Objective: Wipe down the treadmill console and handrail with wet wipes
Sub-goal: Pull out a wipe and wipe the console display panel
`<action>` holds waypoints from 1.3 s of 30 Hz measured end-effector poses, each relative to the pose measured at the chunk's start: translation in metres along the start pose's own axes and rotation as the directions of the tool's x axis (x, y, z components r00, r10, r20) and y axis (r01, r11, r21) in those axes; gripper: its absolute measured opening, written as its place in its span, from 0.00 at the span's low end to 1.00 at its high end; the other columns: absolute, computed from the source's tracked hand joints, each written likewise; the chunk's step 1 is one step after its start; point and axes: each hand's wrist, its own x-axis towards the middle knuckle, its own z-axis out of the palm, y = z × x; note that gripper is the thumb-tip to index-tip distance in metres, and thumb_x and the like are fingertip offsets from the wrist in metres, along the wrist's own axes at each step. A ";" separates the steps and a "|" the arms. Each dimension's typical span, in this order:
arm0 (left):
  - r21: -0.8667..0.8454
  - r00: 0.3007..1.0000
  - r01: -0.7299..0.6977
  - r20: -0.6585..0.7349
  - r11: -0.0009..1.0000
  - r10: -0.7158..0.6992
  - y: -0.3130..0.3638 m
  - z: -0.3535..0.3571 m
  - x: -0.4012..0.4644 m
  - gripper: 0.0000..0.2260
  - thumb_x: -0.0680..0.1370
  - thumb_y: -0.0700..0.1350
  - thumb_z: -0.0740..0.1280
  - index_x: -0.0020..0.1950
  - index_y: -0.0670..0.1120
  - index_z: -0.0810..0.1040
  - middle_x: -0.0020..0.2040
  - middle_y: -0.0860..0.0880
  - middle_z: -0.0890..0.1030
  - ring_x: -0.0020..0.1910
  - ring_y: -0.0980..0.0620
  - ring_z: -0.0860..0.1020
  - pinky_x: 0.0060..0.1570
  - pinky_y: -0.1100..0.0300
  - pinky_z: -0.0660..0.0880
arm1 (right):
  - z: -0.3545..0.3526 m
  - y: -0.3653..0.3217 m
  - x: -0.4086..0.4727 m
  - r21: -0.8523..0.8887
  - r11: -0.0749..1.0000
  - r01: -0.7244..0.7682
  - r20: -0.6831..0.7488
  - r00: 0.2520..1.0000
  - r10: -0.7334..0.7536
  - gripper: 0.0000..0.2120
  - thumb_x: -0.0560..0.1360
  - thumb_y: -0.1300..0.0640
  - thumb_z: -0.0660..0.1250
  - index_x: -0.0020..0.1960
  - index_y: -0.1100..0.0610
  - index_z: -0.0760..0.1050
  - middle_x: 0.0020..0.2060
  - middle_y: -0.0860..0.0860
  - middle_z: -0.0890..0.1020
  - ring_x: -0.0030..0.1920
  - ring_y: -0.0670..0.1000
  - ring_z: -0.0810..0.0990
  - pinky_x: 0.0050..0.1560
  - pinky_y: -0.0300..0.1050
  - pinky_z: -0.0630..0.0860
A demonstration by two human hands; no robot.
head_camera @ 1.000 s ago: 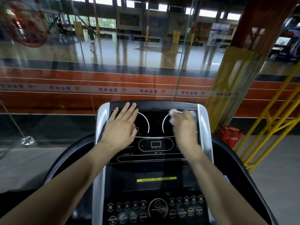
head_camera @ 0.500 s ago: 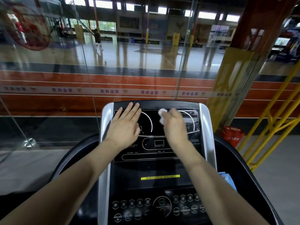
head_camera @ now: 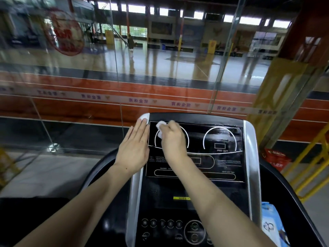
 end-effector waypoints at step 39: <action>0.015 0.999 0.034 -0.014 0.999 -0.034 0.031 0.000 0.006 0.29 0.82 0.47 0.46 0.84 0.42 0.57 0.85 0.44 0.52 0.85 0.44 0.47 0.82 0.39 0.49 | -0.038 0.052 -0.022 -0.211 0.971 0.112 -0.104 0.985 -0.136 0.17 0.69 0.71 0.75 0.54 0.58 0.82 0.39 0.51 0.69 0.42 0.56 0.72 0.37 0.49 0.74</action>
